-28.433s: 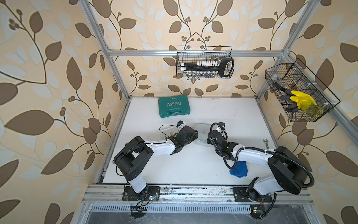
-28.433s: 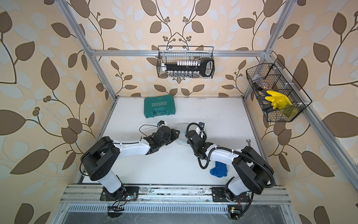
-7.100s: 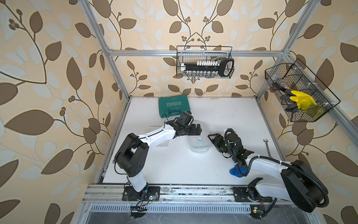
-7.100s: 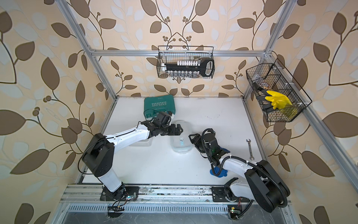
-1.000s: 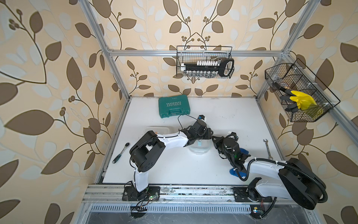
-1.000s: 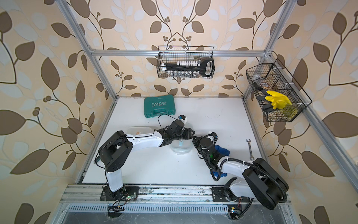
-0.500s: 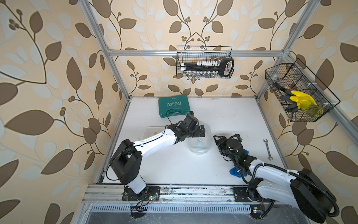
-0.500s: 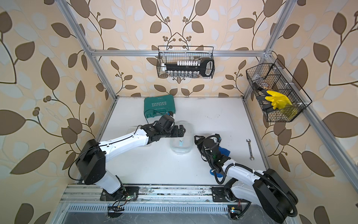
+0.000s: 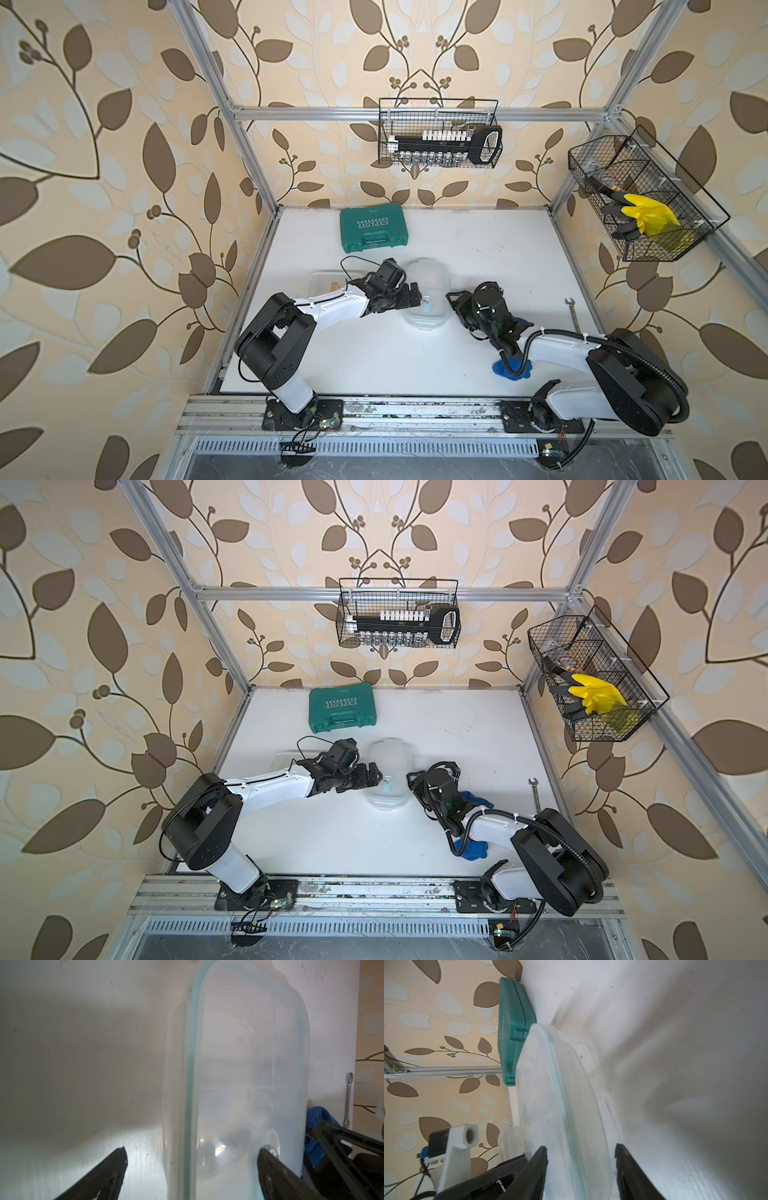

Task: Wipe the insides of the lunch boxes
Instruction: Adjust the lunch box at the center of the board.

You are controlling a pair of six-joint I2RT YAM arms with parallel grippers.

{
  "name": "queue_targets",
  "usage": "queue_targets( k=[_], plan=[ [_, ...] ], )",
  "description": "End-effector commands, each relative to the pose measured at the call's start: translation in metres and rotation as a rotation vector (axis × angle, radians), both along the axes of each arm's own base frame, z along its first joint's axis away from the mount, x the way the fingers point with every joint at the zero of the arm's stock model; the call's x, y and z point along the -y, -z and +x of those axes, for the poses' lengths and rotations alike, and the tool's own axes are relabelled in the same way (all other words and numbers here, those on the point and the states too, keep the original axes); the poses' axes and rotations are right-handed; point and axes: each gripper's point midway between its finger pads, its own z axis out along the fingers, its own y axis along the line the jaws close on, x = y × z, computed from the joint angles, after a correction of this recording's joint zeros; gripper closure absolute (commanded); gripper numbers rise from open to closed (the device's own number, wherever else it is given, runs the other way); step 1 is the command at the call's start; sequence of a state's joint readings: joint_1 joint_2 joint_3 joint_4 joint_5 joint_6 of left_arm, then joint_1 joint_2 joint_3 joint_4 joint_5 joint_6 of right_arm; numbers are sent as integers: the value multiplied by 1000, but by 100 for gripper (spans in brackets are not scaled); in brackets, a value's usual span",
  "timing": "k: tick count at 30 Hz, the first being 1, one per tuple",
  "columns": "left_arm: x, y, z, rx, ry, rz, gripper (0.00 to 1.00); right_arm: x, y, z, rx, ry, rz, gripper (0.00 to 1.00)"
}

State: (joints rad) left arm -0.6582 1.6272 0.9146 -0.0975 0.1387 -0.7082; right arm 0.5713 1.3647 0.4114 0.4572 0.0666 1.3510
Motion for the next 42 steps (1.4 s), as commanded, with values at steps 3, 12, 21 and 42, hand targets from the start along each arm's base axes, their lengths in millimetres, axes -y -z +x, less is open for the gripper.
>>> queue_targets(
  k=[3,12,21,42],
  plan=[
    [27,-5,-7,8,25,-81,1,-6,-11,14,19,-35,13,48],
    [45,-2,-18,-16,37,-101,1,-4,-7,35,-2,-58,32,49],
    [50,-7,-23,-17,31,-92,1,-4,-12,56,3,-77,40,48],
    [6,-117,35,271,40,64,1,49,-29,8,37,93,111,28]
  ],
)
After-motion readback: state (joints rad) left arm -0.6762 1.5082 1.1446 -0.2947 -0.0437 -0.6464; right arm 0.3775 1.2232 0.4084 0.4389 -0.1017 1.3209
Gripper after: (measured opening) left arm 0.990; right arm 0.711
